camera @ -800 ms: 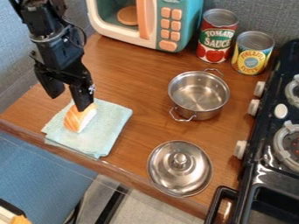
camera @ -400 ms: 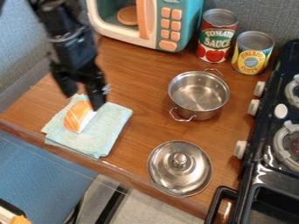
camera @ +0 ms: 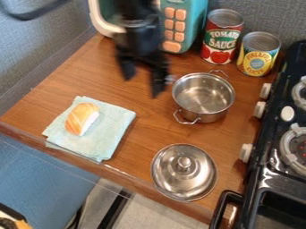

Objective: Move the silver pot to top right of the table

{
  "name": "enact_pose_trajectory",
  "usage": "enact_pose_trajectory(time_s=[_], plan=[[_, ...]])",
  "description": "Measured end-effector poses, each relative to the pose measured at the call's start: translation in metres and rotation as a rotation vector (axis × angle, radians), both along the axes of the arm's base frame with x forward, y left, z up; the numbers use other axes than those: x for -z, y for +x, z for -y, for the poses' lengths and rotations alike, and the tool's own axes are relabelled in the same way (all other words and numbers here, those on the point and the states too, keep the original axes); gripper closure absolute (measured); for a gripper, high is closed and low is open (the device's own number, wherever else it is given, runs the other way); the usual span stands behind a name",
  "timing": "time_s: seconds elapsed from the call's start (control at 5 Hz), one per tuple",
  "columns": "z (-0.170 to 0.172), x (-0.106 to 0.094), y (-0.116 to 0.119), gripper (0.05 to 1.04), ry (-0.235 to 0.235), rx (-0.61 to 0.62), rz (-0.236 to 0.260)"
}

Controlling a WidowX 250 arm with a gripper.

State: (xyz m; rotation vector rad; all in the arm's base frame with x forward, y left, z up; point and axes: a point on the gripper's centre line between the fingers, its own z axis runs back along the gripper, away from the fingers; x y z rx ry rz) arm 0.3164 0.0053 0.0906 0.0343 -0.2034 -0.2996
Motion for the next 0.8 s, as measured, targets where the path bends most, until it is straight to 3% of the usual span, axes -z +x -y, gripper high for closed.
enact_pose_trajectory(time_s=[0.4,0.6,0.8], plan=[[0.071,0.019,0.051,0.083,0.05,0.061,0.021],[0.09,0.032,0.066,0.083,0.067,0.053,0.023],[0.098,0.05,0.07,0.083,0.063,0.029,-0.008]])
